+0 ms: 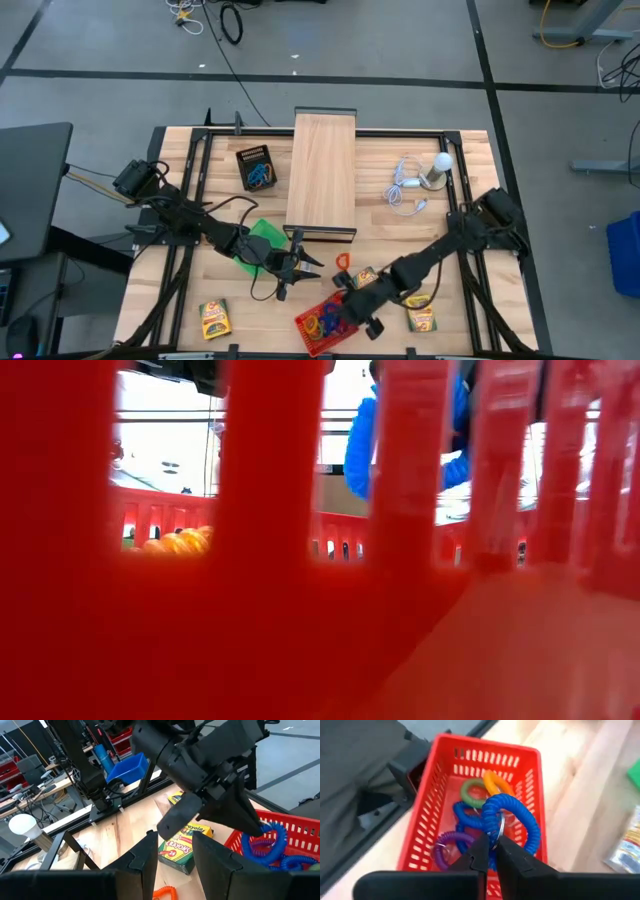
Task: Pick & Place Office Desk Supplies
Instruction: Put the blue spring keychain into the red basket, then put the orange spring keychain into the red basket
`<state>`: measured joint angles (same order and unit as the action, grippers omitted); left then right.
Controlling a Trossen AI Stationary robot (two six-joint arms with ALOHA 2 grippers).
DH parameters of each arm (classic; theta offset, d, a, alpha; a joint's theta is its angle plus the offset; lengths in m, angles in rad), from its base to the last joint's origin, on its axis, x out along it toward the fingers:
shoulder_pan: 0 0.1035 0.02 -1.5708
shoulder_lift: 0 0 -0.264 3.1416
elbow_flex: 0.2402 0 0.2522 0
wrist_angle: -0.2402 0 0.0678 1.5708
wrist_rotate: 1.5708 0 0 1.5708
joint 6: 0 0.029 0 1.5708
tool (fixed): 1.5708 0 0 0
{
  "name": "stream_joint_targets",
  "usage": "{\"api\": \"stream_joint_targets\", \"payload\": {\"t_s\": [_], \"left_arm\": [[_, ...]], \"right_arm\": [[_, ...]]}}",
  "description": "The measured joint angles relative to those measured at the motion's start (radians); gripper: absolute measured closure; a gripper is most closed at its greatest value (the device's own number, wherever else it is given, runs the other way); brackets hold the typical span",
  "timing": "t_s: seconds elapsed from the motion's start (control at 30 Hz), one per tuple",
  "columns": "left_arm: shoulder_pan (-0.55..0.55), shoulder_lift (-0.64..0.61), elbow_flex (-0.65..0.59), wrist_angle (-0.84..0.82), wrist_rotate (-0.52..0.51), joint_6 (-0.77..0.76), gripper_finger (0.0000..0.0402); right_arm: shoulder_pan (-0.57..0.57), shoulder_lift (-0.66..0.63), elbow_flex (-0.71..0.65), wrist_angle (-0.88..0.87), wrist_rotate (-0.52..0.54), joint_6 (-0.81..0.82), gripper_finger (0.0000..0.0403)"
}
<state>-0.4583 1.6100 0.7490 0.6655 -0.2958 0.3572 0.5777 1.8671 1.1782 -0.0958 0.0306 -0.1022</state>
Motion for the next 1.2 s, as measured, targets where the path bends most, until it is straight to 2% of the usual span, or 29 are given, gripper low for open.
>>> {"api": "stream_joint_targets", "payload": {"t_s": [0.27, 0.5, 0.63, 0.8, 0.97, 1.07, 1.2], "left_arm": [[0.000, 0.000, 0.000, -0.003, 0.000, 0.009, 0.0273], [0.000, 0.000, 0.000, -0.004, 0.000, 0.018, 0.0273], [-0.011, 0.000, 0.000, -0.001, -0.006, 0.043, 0.0273], [-0.059, -0.005, 0.000, 0.016, -0.088, 0.111, 0.0273], [-0.113, -0.045, 0.000, 0.004, -0.166, 0.154, 0.0273], [-0.131, -0.077, 0.000, -0.079, -0.200, 0.143, 0.0273], [-0.124, -0.105, 0.000, -0.186, -0.202, 0.082, 0.0273]], "right_arm": [[-0.036, 0.012, 0.001, -0.002, -0.085, -0.031, 0.0368], [-0.039, 0.012, 0.000, 0.013, -0.085, -0.008, 0.0315], [-0.034, 0.012, 0.000, 0.018, -0.055, -0.009, 0.0266], [-0.017, 0.012, 0.000, 0.022, 0.001, -0.027, 0.0221], [0.007, 0.007, 0.000, 0.009, 0.100, -0.058, 0.0214], [0.011, 0.006, 0.000, -0.052, 0.153, -0.057, 0.0213], [-0.004, 0.003, 0.000, -0.143, 0.168, -0.037, 0.0213]]}}
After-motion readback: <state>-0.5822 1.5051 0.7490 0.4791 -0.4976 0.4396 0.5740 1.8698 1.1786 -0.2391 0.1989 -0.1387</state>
